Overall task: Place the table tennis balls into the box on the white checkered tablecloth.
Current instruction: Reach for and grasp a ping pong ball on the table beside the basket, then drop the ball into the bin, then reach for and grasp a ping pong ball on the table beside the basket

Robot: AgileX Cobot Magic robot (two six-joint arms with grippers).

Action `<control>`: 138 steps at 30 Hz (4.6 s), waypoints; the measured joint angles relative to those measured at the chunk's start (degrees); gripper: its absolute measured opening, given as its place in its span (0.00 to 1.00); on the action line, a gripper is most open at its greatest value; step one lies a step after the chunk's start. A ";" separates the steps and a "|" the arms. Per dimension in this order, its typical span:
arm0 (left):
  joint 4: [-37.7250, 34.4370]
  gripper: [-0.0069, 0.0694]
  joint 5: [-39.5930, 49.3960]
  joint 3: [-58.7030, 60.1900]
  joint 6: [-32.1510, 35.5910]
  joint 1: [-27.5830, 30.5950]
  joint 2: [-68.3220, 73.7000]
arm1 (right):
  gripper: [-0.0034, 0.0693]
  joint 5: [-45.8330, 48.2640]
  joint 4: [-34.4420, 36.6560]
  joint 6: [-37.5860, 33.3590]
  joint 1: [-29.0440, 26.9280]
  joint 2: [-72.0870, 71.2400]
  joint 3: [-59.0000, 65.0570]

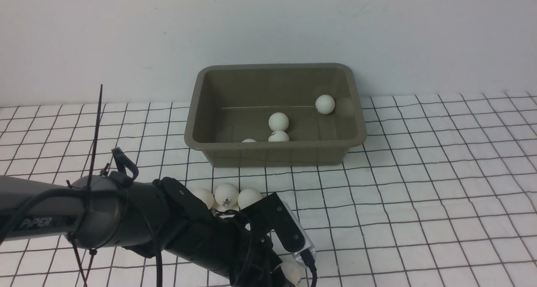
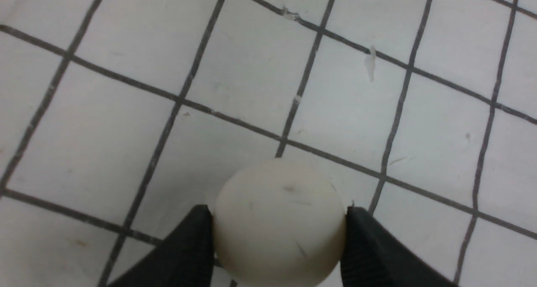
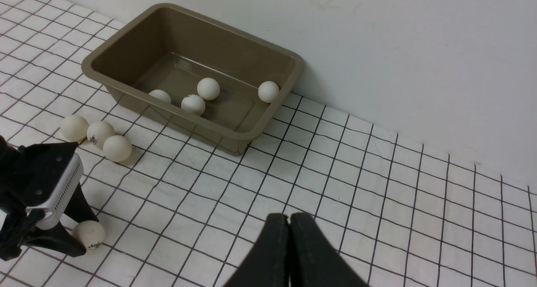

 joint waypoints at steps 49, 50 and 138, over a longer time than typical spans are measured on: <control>-0.43 0.54 -18.16 -25.28 -0.25 12.21 1.71 | 0.02 0.06 -4.03 2.35 0.00 -2.85 2.54; -0.43 0.54 -18.16 -26.92 0.22 12.68 4.00 | 0.02 0.06 -4.03 2.80 0.00 -2.85 2.54; -4.41 0.39 11.26 11.36 8.47 13.14 -45.89 | 0.02 0.06 -2.75 3.35 0.00 -2.85 2.54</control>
